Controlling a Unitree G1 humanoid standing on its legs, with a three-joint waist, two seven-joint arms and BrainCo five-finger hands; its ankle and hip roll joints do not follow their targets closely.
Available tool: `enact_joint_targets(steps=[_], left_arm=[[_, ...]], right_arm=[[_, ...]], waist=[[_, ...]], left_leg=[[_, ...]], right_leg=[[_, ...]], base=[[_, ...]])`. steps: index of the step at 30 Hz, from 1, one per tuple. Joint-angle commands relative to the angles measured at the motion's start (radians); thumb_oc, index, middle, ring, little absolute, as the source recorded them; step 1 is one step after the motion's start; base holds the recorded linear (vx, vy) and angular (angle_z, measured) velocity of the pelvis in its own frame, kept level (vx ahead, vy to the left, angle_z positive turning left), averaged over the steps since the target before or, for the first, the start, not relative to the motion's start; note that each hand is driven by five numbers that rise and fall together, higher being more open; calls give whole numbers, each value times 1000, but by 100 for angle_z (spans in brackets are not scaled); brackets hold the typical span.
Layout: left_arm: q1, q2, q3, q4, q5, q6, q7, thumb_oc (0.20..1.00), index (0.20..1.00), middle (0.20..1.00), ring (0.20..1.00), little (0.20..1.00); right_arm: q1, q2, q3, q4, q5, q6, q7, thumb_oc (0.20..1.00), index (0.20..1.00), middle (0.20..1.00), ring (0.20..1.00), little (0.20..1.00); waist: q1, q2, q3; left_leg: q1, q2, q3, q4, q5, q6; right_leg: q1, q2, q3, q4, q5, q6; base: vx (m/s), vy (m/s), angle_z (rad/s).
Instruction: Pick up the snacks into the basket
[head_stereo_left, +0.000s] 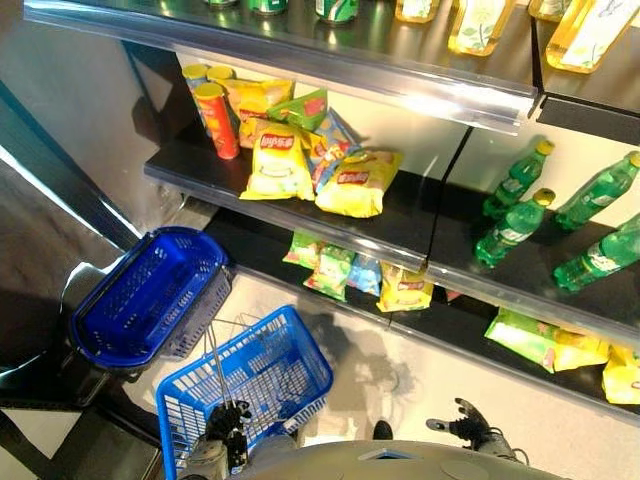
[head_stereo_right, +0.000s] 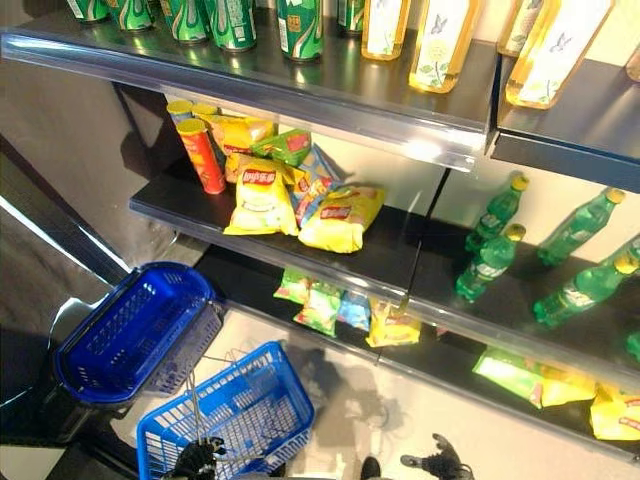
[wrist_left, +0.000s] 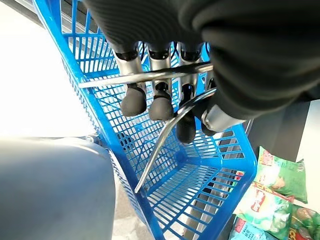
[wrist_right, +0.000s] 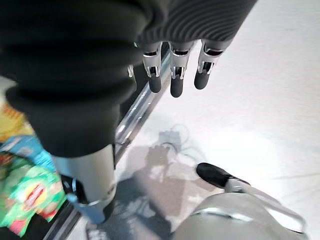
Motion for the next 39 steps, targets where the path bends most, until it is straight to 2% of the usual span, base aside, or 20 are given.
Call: enact_joint_targets(steps=[1,3,9,13,18,25,27,30,36,39], left_arm=[[5,2,11,11,52,-47,9,200,200,200,200,200],[15,5,10,3,55,-53,7,200,200,200,200,200],[38,15,8,-7,41,-62,8,200,200,200,200,200],[36,20,-4,-32,22,-67,12,200,200,200,200,200],[16,34,-28,-61,-2,-77,25,200,200,200,200,200],[-30,56,-54,-77,-32,-84,57,200,200,200,200,200],[-50,69,-64,-78,-51,-86,66,200,200,200,200,200],[-56,78,-78,-86,-59,-90,69,200,200,200,200,200],[-73,83,-104,-106,-82,-98,89,200,200,200,200,200],[-96,81,-126,-121,-96,-105,121,200,200,200,200,200]], right_arm=[[-19,-19,66,-119,-76,-36,23,1000,1000,1000,1000,1000],[-12,-36,83,-162,-90,-47,40,1000,1000,1000,1000,1000],[5,-102,149,-476,-111,-71,108,1000,1000,1000,1000,1000],[4,-144,164,-620,-85,-79,134,1000,1000,1000,1000,1000],[-16,-197,182,-791,-50,-91,153,1000,1000,1000,1000,1000],[-68,-274,230,-1009,66,-116,200,1000,1000,1000,1000,1000],[-92,-321,256,-1141,162,-128,243,1000,1000,1000,1000,1000],[-136,-358,267,-1241,231,-140,257,1000,1000,1000,1000,1000],[-170,-344,233,-1348,299,-162,192,1000,1000,1000,1000,1000],[-210,-274,201,-1386,296,-180,95,1000,1000,1000,1000,1000]], waist=[[23,-42,21],[26,-44,16],[32,-55,8],[37,-61,26],[43,-64,79],[52,-71,149],[56,-75,174],[61,-78,189],[65,-77,204],[64,-76,213]], left_leg=[[10,-23,-20,-22,-24,25],[13,-23,-21,-22,-25,24],[13,-22,-25,-21,-26,23],[-3,-25,-34,-15,-24,25],[-39,-29,-46,3,-19,30],[-92,-30,-50,42,-18,31],[-113,-31,-50,67,-23,31],[-135,-28,-51,94,-31,33],[-165,-26,-48,129,-43,35],[-188,-28,-48,149,-47,37]], right_leg=[[-42,-37,9,31,44,50],[-39,-37,6,31,43,52],[-34,-39,-4,32,39,60],[-50,-41,-14,50,31,60],[-82,-47,-25,80,24,60],[-125,-51,-31,106,23,59],[-140,-54,-30,124,20,58],[-158,-57,-32,143,15,57],[-181,-62,-34,166,9,58],[-205,-64,-36,188,4,58]], base=[[0,0,0],[0,0,0],[0,0,0],[-23,3,7],[-69,12,16],[-66,15,8],[-39,15,5],[-19,5,3],[-14,7,3],[-22,11,-2]])
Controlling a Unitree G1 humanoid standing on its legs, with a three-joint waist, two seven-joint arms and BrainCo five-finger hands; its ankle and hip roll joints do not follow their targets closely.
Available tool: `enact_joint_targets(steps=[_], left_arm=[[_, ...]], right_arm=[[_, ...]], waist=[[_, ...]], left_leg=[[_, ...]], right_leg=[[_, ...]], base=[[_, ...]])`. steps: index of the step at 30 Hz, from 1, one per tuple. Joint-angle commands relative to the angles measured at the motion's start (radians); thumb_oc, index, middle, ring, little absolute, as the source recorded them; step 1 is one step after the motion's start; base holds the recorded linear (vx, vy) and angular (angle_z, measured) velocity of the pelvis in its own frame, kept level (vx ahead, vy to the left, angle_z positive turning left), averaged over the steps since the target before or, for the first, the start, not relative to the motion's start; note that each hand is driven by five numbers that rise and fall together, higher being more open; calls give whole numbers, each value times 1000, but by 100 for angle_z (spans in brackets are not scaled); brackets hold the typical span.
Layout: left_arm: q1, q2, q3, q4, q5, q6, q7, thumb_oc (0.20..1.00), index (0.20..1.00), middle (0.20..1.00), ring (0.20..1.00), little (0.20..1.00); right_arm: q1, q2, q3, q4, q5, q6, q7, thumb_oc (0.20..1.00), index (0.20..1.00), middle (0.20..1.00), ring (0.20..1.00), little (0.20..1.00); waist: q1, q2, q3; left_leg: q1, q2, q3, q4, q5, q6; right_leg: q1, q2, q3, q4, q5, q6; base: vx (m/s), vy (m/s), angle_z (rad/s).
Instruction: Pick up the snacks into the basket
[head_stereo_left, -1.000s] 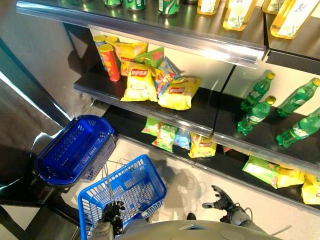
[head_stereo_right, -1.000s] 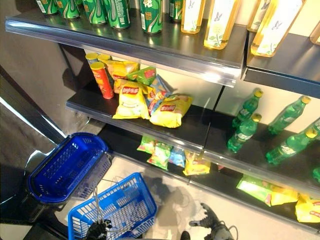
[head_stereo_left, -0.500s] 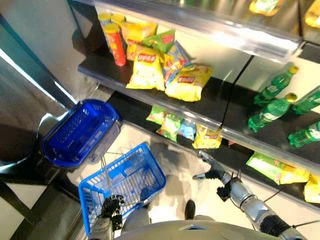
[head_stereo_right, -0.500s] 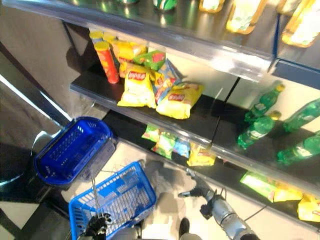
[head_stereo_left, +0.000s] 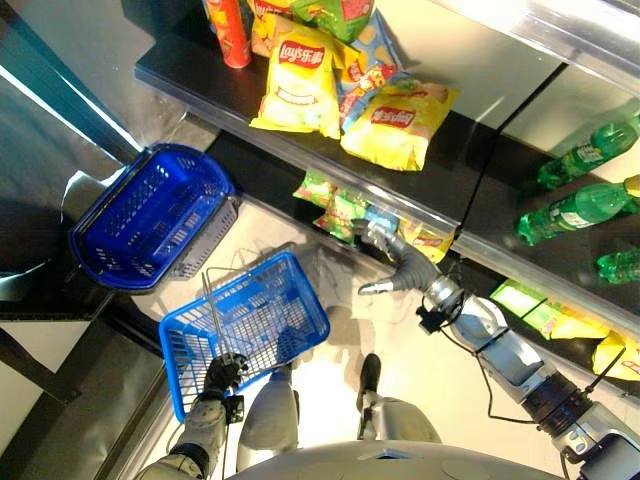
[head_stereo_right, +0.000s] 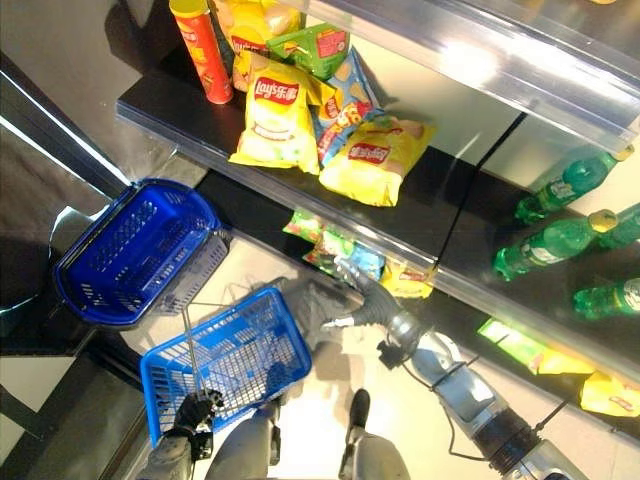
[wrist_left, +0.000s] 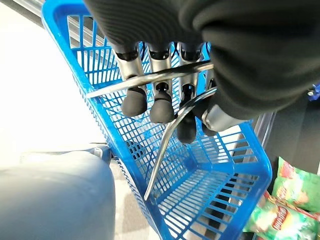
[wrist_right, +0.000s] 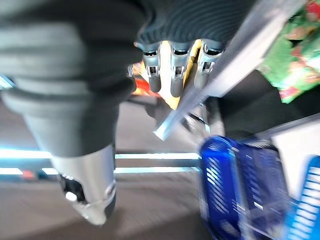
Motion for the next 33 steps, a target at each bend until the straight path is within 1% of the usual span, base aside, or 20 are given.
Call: enact_joint_targets(steps=[1,5,6,8,9,10,11,14,16,19,20,22,23,24,25,26,27,30,33], left_arm=[[-18,13,-22,20,-41,-46,42,200,200,200,200,200],[-27,14,-51,-34,-55,-50,77,200,200,200,200,200],[-33,14,-56,-37,-64,-50,89,200,200,200,200,200],[-38,14,-63,-48,-66,-48,105,200,200,200,200,200],[-38,14,-63,-48,-66,-48,105,200,200,200,200,200],[-35,16,-73,-69,-69,-44,120,200,200,200,200,200],[-35,17,-77,-73,-70,-43,127,200,200,200,200,200],[-44,17,-86,-73,-74,-36,145,200,200,200,200,200],[-49,19,-90,-76,-78,-31,155,200,200,200,200,200],[-55,24,-97,-82,-79,-27,161,200,200,200,200,200],[-55,24,-97,-82,-79,-27,161,200,200,200,200,200],[-58,27,-104,-86,-79,-26,171,200,200,200,200,200],[-58,27,-104,-86,-79,-26,171,200,200,200,200,200],[-65,29,-108,-86,-80,-28,178,200,200,200,200,200],[-69,29,-111,-86,-82,-29,184,200,200,200,200,200],[-70,29,-111,-86,-82,-29,184,200,200,200,200,200],[-79,28,-119,-93,-79,-28,197,200,200,200,200,200],[-94,29,-133,-114,-72,-35,218,200,200,200,200,200],[-109,30,-147,-130,-62,-44,238,200,200,200,200,200]], right_arm=[[-21,58,-21,-120,34,-84,-103,1000,1000,1000,1000,1000],[-128,154,-26,-88,26,-91,-217,1000,1000,1000,1000,1000],[-165,191,-25,-71,24,-94,-263,1000,1000,1000,1000,1000],[-223,223,-24,-48,-8,-89,-315,1000,1000,1000,1000,1000],[-223,223,-24,-48,-8,-89,-315,1000,1000,1000,1000,1000],[-288,269,-34,-5,-13,-83,-377,1000,1000,1000,1000,1000],[-313,295,-37,17,-9,-83,-408,1000,1000,1000,1000,1000],[-397,354,-54,80,-13,-80,-494,1000,1000,1000,1000,1000],[-456,381,-68,116,5,-80,-526,1000,1000,1000,1000,1000],[-532,392,-92,159,22,-83,-565,1000,1000,1000,1000,1000],[-532,392,-92,159,22,-83,-565,1000,1000,1000,1000,1000],[-602,403,-122,212,12,-84,-626,1000,1000,1000,1000,1000],[-602,403,-122,212,12,-84,-626,1000,1000,1000,1000,1000],[-651,411,-145,252,-8,-77,-678,1000,1000,1000,1000,1000],[-671,417,-158,275,-18,-73,-706,1000,1000,1000,1000,1000],[-672,417,-158,276,-18,-73,-706,1000,1000,1000,1000,1000],[-716,420,-189,326,-67,-50,-778,1000,1000,1000,1000,1000],[-790,413,-236,414,-133,-4,-880,1000,1000,1000,1000,1000],[-849,403,-281,479,-170,13,-969,1000,1000,1000,1000,1000]], waist=[[37,-43,-22],[48,-37,-5],[52,-36,1],[59,-36,6],[59,-36,6],[70,-33,13],[74,-32,17],[88,-28,32],[97,-24,41],[107,-23,52],[107,-23,52],[118,-21,59],[118,-21,59],[126,-17,68],[127,-15,68],[127,-15,68],[132,-11,75],[138,-3,86],[143,7,97]], left_leg=[[-56,-15,3,137,-80,43],[-88,-19,-4,158,-79,45],[-96,-19,-6,163,-78,45],[-111,-19,-8,169,-77,47],[-111,-19,-8,170,-77,47],[-127,-23,-12,176,-75,49],[-132,-25,-13,177,-74,50],[-152,-29,-17,184,-70,52],[-167,-31,-21,189,-68,53],[-187,-36,-28,198,-66,54],[-187,-36,-28,198,-66,54],[-203,-42,-35,200,-64,57],[-203,-42,-35,200,-64,57],[-209,-45,-37,205,-67,57],[-217,-48,-37,205,-64,57],[-218,-48,-37,205,-64,57],[-229,-50,-40,209,-64,58],[-244,-56,-45,216,-66,59],[-254,-63,-47,223,-71,61]], right_leg=[[-107,-64,18,172,4,57],[-132,-67,10,195,0,55],[-142,-68,8,202,1,55],[-153,-69,4,209,0,55],[-153,-69,4,210,0,55],[-165,-69,-1,215,2,53],[-170,-70,-4,217,2,52],[-187,-73,-9,231,4,51],[-198,-74,-12,236,6,51],[-211,-76,-18,243,7,50],[-211,-76,-18,243,7,50],[-226,-78,-25,249,8,48],[-226,-78,-25,249,8,48],[-229,-78,-27,254,5,47],[-235,-78,-29,253,7,47],[-236,-78,-29,253,7,47],[-243,-78,-32,256,7,46],[-257,-78,-32,262,8,45],[-268,-79,-29,271,6,45]], base=[[-37,4,-2],[-41,2,1],[-44,10,3],[-29,5,6],[-26,3,12],[-24,8,10],[-33,12,9],[-31,13,14],[-28,15,10],[-11,5,13],[-5,7,13],[-4,12,17],[-8,25,11],[-11,30,7],[-11,30,4],[0,0,0],[0,0,0],[-13,27,5],[-2,25,2]])
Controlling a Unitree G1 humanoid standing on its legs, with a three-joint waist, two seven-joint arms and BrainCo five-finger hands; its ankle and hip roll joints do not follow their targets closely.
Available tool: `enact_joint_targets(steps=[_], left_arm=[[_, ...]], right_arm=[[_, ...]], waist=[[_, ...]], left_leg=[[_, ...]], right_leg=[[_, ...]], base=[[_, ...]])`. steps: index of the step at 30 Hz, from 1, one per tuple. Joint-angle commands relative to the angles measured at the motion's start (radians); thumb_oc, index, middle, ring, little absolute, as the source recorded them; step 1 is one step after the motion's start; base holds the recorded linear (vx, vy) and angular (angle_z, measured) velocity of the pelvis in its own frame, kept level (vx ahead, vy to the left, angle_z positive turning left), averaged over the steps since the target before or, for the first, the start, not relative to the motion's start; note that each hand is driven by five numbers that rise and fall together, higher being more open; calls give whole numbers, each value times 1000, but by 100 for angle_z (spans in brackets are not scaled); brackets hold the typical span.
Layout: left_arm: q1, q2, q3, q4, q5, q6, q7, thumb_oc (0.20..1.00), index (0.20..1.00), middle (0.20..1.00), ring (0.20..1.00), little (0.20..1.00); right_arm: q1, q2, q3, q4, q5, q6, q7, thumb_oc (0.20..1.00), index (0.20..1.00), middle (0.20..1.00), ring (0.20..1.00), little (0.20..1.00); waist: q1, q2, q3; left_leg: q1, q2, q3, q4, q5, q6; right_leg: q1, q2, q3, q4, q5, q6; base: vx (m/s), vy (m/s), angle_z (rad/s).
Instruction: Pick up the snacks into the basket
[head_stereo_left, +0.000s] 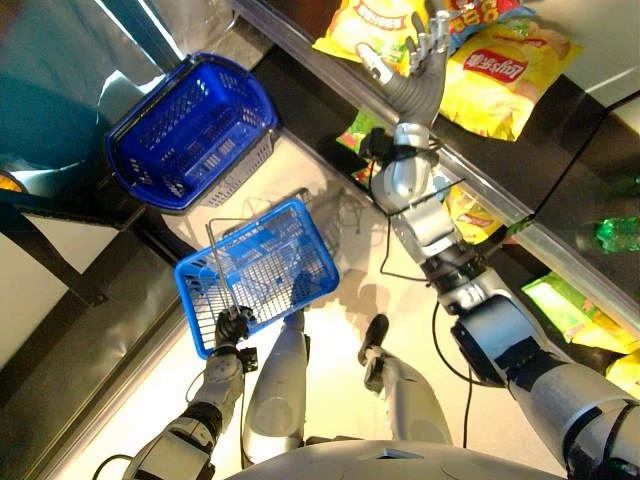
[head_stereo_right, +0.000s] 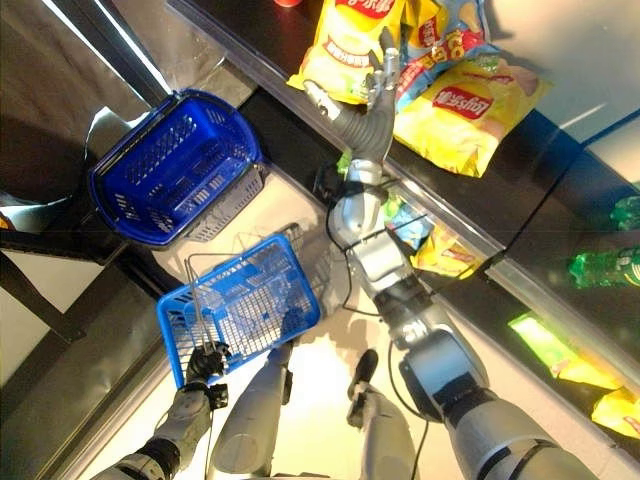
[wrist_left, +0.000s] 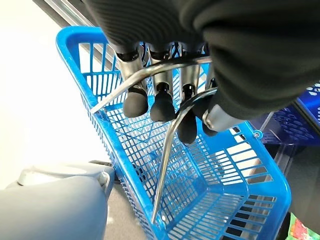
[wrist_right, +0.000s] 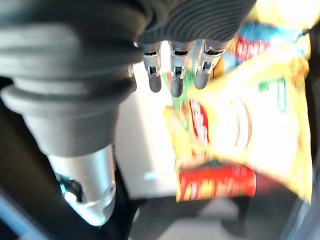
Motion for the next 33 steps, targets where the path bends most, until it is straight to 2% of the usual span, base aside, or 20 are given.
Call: enact_joint_targets(steps=[1,6,11,15,24,33], left_arm=[[5,19,-21,-19,15,-46,55,200,200,200,200,200],[-5,17,-39,-33,32,-54,77,200,200,200,200,200],[-9,14,-40,-31,34,-52,87,200,200,200,200,200],[-14,15,-39,-28,28,-50,79,200,200,200,200,200],[-13,26,-38,-21,14,-44,50,200,200,200,200,200],[-12,47,-21,-30,18,-48,22,200,200,200,200,200]], right_arm=[[-69,-27,-55,-33,-99,3,-126,1000,1000,1000,1000,1000],[-109,-64,-94,-25,-175,55,-199,1000,1000,1000,1000,1000],[-152,-96,-103,45,-171,88,-204,1000,1000,1000,1000,1000],[-213,-123,-79,140,-114,70,-165,1000,1000,1000,1000,1000],[-351,-147,-5,353,92,-26,-37,1000,1000,1000,1000,1000],[-458,-220,65,544,169,-24,61,1000,1000,1000,1000,1000]], waist=[[7,-3,13],[8,11,18],[6,19,18],[5,20,26],[20,14,46],[48,10,60]], left_leg=[[-15,-53,12,76,-72,54],[-27,-63,6,76,-71,57],[-36,-68,7,71,-68,59],[-42,-70,10,67,-65,58],[-56,-75,4,72,-68,53],[-90,-87,-9,83,-68,50]], right_leg=[[-21,-44,24,-9,115,52],[-29,-45,23,-8,114,50],[-48,-46,26,-8,117,48],[-56,-46,30,-11,122,47],[-58,-47,23,-16,124,48],[-59,-48,1,-28,131,53]], base=[[-5,33,3],[-1,13,1],[-9,28,1],[-3,10,0],[0,0,0],[19,-2,8]])
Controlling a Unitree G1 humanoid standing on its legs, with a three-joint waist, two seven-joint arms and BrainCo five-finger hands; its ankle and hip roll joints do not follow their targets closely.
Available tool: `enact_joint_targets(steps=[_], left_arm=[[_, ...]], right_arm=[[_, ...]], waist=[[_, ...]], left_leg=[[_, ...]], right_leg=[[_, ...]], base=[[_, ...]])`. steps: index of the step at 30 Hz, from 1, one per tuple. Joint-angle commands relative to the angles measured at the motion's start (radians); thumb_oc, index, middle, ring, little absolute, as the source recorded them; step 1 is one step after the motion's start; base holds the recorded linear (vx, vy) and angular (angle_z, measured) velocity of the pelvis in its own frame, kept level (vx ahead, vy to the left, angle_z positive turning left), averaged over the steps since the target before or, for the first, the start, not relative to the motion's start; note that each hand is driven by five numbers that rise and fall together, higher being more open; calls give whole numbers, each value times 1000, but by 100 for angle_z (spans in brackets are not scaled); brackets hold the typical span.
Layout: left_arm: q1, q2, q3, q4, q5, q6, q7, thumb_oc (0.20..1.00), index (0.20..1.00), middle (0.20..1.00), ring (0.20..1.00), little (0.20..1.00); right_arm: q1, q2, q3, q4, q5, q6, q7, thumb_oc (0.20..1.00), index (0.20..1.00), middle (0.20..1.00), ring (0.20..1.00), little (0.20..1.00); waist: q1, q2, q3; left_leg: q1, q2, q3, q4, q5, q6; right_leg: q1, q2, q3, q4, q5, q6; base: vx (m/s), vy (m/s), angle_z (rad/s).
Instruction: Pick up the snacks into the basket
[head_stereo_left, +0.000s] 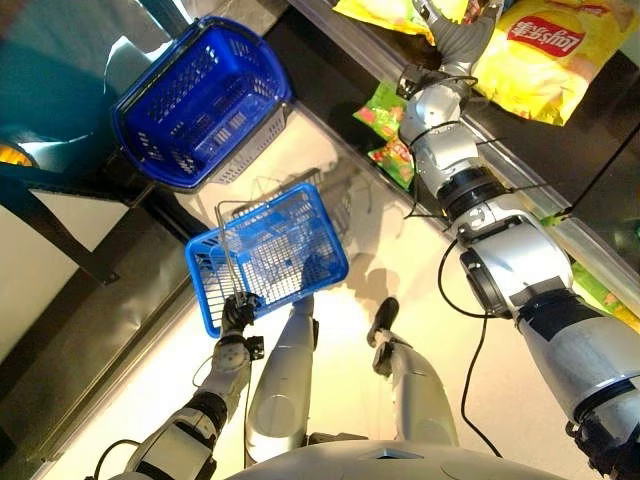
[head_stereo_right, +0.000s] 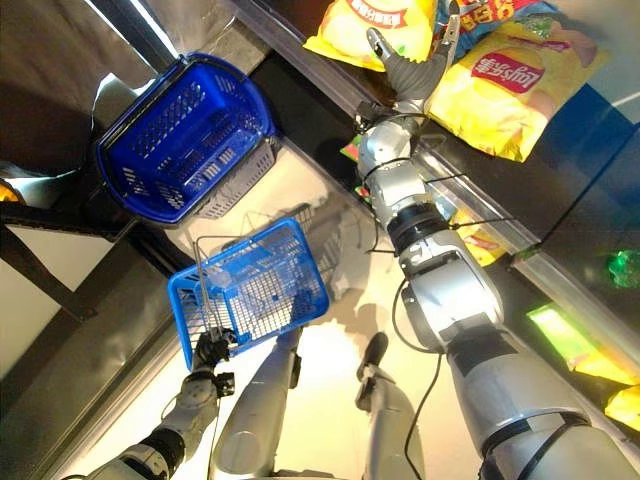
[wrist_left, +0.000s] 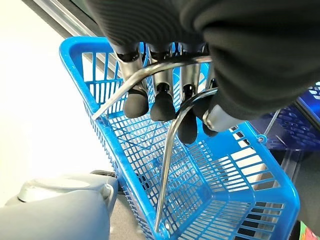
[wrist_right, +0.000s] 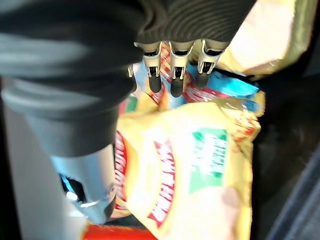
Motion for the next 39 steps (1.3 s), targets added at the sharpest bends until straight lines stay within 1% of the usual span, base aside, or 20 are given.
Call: enact_joint_targets(steps=[1,3,5,6,9,14,17,18,19,21,28,39], left_arm=[[17,47,20,-4,9,-17,-8,200,200,200,200,200],[21,54,32,-27,-2,-23,-20,200,200,200,200,200],[24,56,35,-33,-5,-23,-26,200,200,200,200,200],[28,56,42,-27,-5,-21,-35,200,200,200,200,200],[29,57,40,-25,0,-20,-41,200,200,200,200,200],[26,57,30,-48,-1,-18,-51,200,200,200,200,200],[31,60,30,-69,-1,-18,-51,200,200,200,200,200],[32,62,31,-79,0,-19,-52,200,200,200,200,200],[36,65,32,-88,-1,-20,-52,200,200,200,200,200],[40,66,38,-89,-10,-21,-53,200,200,200,200,200],[42,59,37,-91,-29,-14,-55,200,200,200,200,200],[54,61,43,-109,-43,-17,-63,200,200,200,200,200]], right_arm=[[-111,-98,61,10,28,-51,57,1000,1000,1000,1000,1000],[-126,-123,77,33,48,-49,90,1000,1000,1000,1000,1000],[-134,-132,81,46,55,-50,93,1000,1000,1000,1000,1000],[-153,-151,90,87,70,-47,114,1000,1000,1000,1000,1000],[-185,-163,105,145,79,-43,128,1000,1000,1000,1000,1000],[-228,-189,111,229,107,-36,137,1000,1000,1000,1000,1000],[-240,-198,118,246,110,-27,143,1000,1000,1000,1000,1000],[-240,-200,120,246,111,-25,145,875,875,875,875,875],[-237,-200,122,242,113,-23,147,677,677,677,677,677],[-234,-193,125,237,116,-21,145,200,200,200,200,200],[-237,-157,126,234,127,-18,148,200,200,200,200,200],[-244,-156,137,260,120,-16,162,200,200,200,200,200]], waist=[[25,-18,33],[30,-21,37],[32,-23,38],[38,-25,40],[46,-29,43],[60,-22,44],[65,-17,43],[66,-17,43],[67,-17,42],[67,-20,39],[58,-22,37],[54,-17,37]], left_leg=[[1,-65,25,69,-79,36],[-12,-70,20,76,-81,35],[-19,-71,19,79,-82,35],[-27,-72,17,79,-82,35],[-37,-75,14,83,-83,35],[-51,-82,6,84,-84,36],[-59,-87,3,82,-81,35],[-60,-87,2,82,-81,35],[-62,-88,2,82,-80,35],[-66,-87,2,82,-80,35],[-67,-88,2,75,-78,34],[-70,-86,1,71,-73,32]], right_leg=[[24,-34,5,-59,139,42],[19,-35,3,-57,138,42],[16,-34,1,-57,139,43],[12,-34,-1,-59,139,43],[10,-33,-3,-63,143,45],[4,-33,-9,-71,143,45],[4,-33,-14,-77,144,45],[3,-33,-15,-79,144,45],[2,-32,-15,-80,145,45],[-1,-32,-14,-82,147,45],[-5,-32,-15,-83,148,43],[-13,-32,-15,-83,153,44]], base=[[20,6,17],[18,6,15],[20,6,9],[0,0,0],[20,6,1],[16,10,5],[17,21,8],[14,17,3],[0,0,0],[0,0,0],[0,0,0],[0,0,0]])
